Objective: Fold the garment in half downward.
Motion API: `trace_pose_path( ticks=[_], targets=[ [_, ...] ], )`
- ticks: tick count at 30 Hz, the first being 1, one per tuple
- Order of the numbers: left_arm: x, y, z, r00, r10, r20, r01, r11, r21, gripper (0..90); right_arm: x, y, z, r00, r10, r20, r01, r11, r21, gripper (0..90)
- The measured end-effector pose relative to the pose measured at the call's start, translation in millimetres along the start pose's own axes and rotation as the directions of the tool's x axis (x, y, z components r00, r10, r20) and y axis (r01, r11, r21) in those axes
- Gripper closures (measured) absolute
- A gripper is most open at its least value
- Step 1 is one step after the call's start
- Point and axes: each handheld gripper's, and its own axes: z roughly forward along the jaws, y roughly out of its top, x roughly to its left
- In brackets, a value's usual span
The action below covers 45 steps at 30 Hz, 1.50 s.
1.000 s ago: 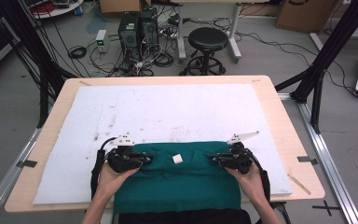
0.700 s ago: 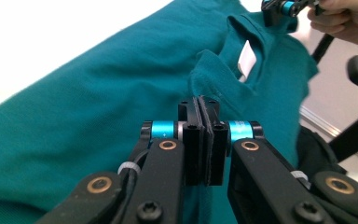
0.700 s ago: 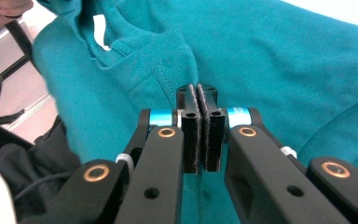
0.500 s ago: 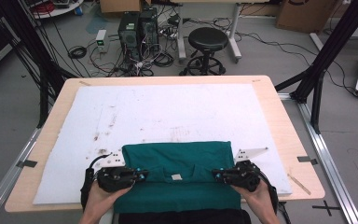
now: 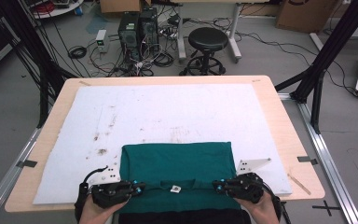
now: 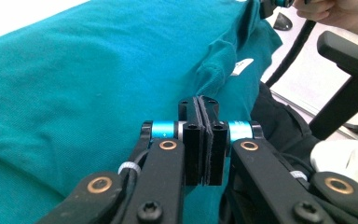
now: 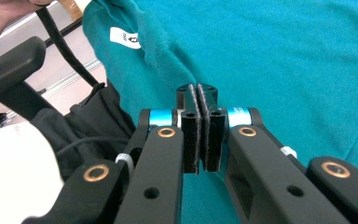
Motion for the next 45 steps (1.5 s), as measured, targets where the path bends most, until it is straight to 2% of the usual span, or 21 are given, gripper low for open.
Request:
trace_pose_path(
  ticks=[5, 7, 11, 14, 16, 18, 21, 24, 26, 30, 32, 33, 34, 35, 37, 39, 41, 44, 45],
  targets=[
    [-3.3, -7.4, -1.8, 0.9995, -0.019, 0.025, 0.019, 0.9998, -0.002, 88.1, 3.4, -6.9, -2.0, 0.9997, 0.003, -0.025, -0.003, 1.000, 0.003, 89.0],
    [-3.6, -8.4, -3.0, 0.9994, -0.019, 0.029, 0.019, 0.9998, -0.007, 86.4, 3.9, -7.9, -1.3, 0.9994, 0.004, -0.034, -0.004, 1.000, 0.009, 85.9],
    [0.5, -2.9, -12.2, 0.9987, -0.032, 0.040, 0.034, 0.9973, -0.064, 65.6, 0.6, -4.6, -4.9, 0.9993, 0.013, -0.036, -0.014, 0.999, -0.030, 65.5],
    [7.6, 3.8, -19.4, 0.9992, -0.039, 0.007, 0.039, 0.9939, -0.103, 56.0, -4.9, 1.7, -8.0, 0.9993, 0.030, -0.022, -0.032, 0.997, -0.063, 58.2],
    [12.5, 7.5, -22.0, 0.9989, -0.037, -0.028, 0.034, 0.9930, -0.113, 53.8, -9.6, 5.6, -7.9, 0.9990, 0.045, 0.002, -0.045, 0.996, -0.071, 54.5],
    [17.9, 10.4, -23.1, 0.9974, -0.033, -0.065, 0.026, 0.9939, -0.108, 53.2, -14.5, 8.6, -6.5, 0.9985, 0.047, 0.030, -0.044, 0.996, -0.074, 54.0],
    [26.8, 14.8, -22.8, 0.9951, -0.030, -0.094, 0.020, 0.9951, -0.097, 52.1, -21.9, 12.2, -3.9, 0.9954, 0.067, 0.069, -0.061, 0.995, -0.081, 50.4],
    [36.6, 20.5, -22.0, 0.9881, -0.035, -0.149, 0.022, 0.9957, -0.090, 50.2, -28.9, 15.0, -2.2, 0.9901, 0.081, 0.115, -0.071, 0.993, -0.091, 47.8],
    [43.8, 24.2, -21.7, 0.9808, -0.039, -0.191, 0.022, 0.9957, -0.090, 50.1, -34.3, 17.2, -2.0, 0.9852, 0.094, 0.143, -0.080, 0.991, -0.103, 47.4],
    [63.1, 31.2, -21.9, 0.9651, -0.065, -0.254, 0.040, 0.9940, -0.102, 49.5, -47.8, 23.1, -2.8, 0.9671, 0.128, 0.220, -0.104, 0.988, -0.117, 43.4],
    [74.2, 35.8, -19.9, 0.9542, -0.072, -0.290, 0.048, 0.9948, -0.089, 49.5, -56.4, 27.1, -3.1, 0.9556, 0.147, 0.255, -0.118, 0.985, -0.126, 42.0],
    [78.9, 38.0, -17.8, 0.9435, -0.072, -0.323, 0.049, 0.9957, -0.078, 49.4, -59.4, 28.6, -3.3, 0.9535, 0.153, 0.260, -0.123, 0.984, -0.127, 41.6],
    [84.0, 39.8, -16.0, 0.9361, -0.072, -0.344, 0.051, 0.9963, -0.069, 49.2, -63.7, 30.7, -3.2, 0.9510, 0.161, 0.264, -0.131, 0.983, -0.129, 41.4],
    [89.7, 41.3, -14.0, 0.9330, -0.078, -0.351, 0.057, 0.9959, -0.070, 49.1, -67.6, 32.7, -2.9, 0.9456, 0.170, 0.277, -0.137, 0.981, -0.135, 41.0],
    [102.5, 42.2, -10.2, 0.9254, -0.114, -0.361, 0.095, 0.9930, -0.070, 49.2, -75.8, 35.8, -1.9, 0.9341, 0.189, 0.303, -0.150, 0.978, -0.148, 40.7],
    [115.9, 39.8, -6.2, 0.9254, -0.163, -0.342, 0.149, 0.9866, -0.066, 49.4, -83.1, 38.2, -0.9, 0.9221, 0.209, 0.326, -0.167, 0.974, -0.152, 40.2],
    [126.5, 36.5, -1.5, 0.9189, -0.192, -0.345, 0.189, 0.9811, -0.042, 49.4, -89.5, 39.6, -0.2, 0.9093, 0.237, 0.342, -0.194, 0.968, -0.157, 39.4],
    [135.1, 32.2, 4.6, 0.9168, -0.207, -0.341, 0.214, 0.9767, -0.020, 49.4, -98.8, 39.7, 0.3, 0.9027, 0.263, 0.341, -0.218, 0.962, -0.166, 39.0],
    [136.5, 31.3, 6.4, 0.9196, -0.206, -0.335, 0.215, 0.9766, -0.010, 49.7, -101.9, 39.6, 0.4, 0.9054, 0.269, 0.328, -0.226, 0.960, -0.166, 38.7]
  ],
)
